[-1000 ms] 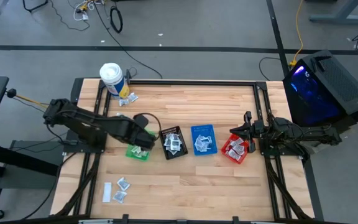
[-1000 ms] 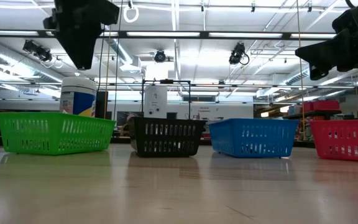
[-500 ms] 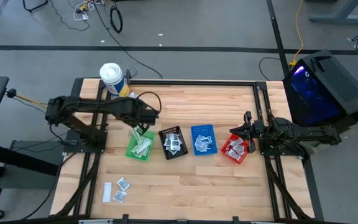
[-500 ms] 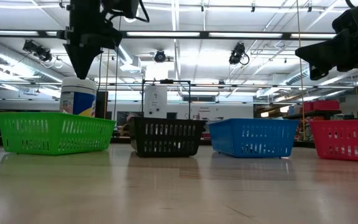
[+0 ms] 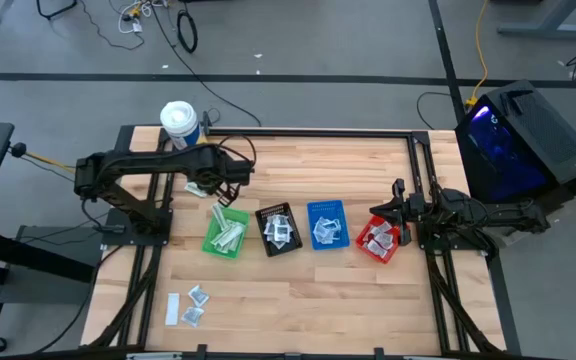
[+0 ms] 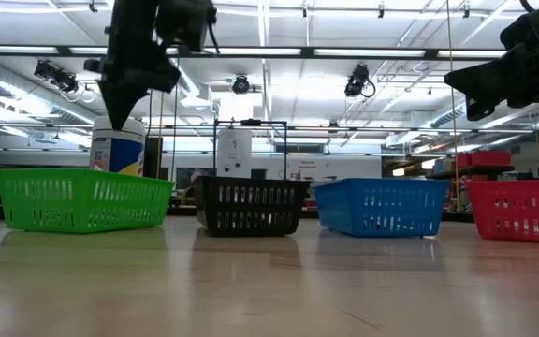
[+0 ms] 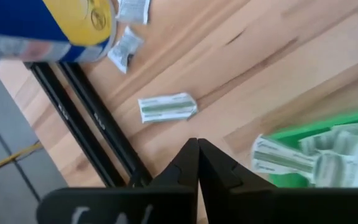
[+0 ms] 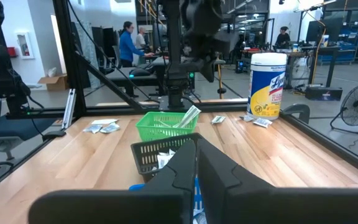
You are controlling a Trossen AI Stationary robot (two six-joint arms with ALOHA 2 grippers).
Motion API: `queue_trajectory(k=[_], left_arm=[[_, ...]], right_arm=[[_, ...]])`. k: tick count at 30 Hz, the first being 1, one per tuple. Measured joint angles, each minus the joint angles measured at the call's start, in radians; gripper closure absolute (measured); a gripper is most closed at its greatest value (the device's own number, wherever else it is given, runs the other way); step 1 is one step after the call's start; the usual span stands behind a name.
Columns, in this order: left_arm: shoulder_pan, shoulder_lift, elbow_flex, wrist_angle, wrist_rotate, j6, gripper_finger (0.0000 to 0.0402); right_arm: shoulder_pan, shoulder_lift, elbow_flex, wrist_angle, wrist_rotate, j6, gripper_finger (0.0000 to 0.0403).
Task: Pick & Place First Aid Supplies
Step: Put the bandage into the green basket
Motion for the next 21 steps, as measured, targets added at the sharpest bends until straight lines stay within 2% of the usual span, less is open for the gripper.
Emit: queue_trajectory(k=[5,11,21], left_arm=[[0.012,0.0,-0.093,0.013,0.024,-0.01,0.0393],[0.042,0.0,-0.193,0.129,0.084,0.01,0.0396],[0.065,0.001,-0.233,0.186,0.2,0.071,0.0397]], right_arm=[[0.0,0.0,0.0,0.0,0.0,0.0,0.038],[0.0,0.0,0.0,0.0,0.0,0.0,0.038],[0.0,0.0,0.0,0.0,0.0,0.0,0.038]])
